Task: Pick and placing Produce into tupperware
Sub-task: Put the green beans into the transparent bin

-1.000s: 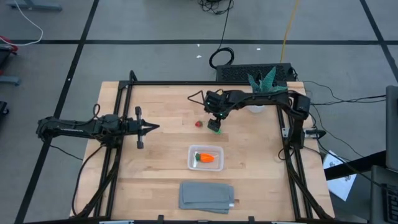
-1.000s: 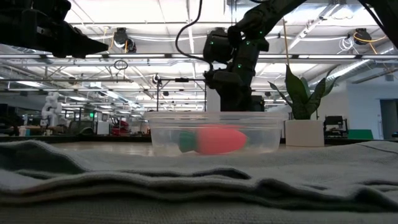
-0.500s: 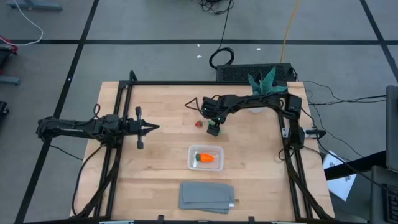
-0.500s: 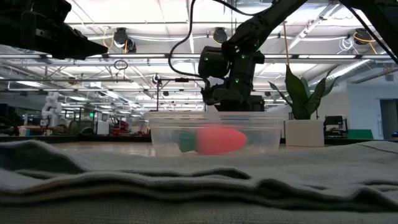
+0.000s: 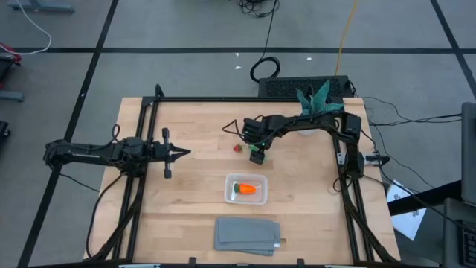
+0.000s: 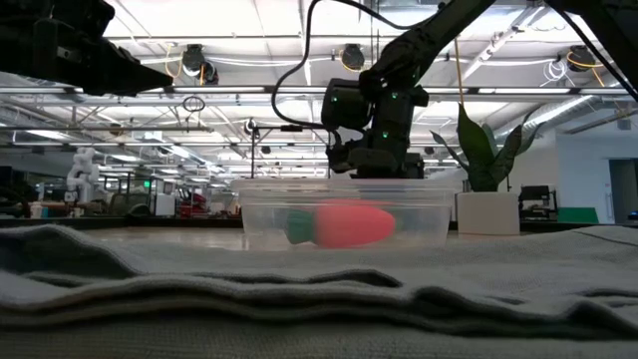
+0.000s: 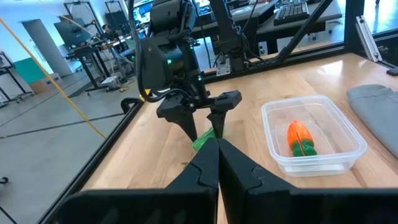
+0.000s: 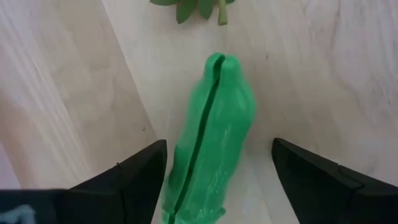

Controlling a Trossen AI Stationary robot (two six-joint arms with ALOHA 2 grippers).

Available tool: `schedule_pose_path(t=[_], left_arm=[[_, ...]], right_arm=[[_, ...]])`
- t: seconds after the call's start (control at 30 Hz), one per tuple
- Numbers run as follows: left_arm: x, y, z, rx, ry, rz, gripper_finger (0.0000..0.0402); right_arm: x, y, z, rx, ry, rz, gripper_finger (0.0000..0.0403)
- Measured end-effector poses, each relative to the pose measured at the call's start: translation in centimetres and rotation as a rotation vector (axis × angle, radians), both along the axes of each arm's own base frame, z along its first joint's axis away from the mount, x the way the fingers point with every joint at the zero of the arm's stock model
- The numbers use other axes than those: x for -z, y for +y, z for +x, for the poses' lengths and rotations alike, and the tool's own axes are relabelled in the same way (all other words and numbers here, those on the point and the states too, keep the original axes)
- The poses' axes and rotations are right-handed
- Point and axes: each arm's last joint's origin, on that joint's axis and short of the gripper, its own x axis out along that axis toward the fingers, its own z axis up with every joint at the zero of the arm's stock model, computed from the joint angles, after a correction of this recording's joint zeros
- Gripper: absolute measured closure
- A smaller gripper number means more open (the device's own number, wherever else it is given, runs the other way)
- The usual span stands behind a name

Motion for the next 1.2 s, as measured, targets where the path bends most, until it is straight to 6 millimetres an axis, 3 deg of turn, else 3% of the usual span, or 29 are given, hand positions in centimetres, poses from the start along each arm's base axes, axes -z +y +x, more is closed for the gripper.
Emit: schedule_pose_path(t=[0.43, 0.6, 1.2], left_arm=[[0.0, 0.0, 0.0, 0.000, -0.001, -0.003, 0.0400], [0.0, 0.0, 0.0, 0.000, -0.001, -0.003, 0.0401], [0.0, 0.0, 0.0, -0.002, -0.003, -0.022, 0.0401]], right_arm=[[-0.1, 0.0, -0.1, -0.013, -0.002, -0.003, 0.0231], [-1.0, 0.0, 0.4, -0.037, -0.016, -0.002, 0.0260], [-6.6, -0.5, 2.0, -0.114, -0.018, -0.026, 0.0259]])
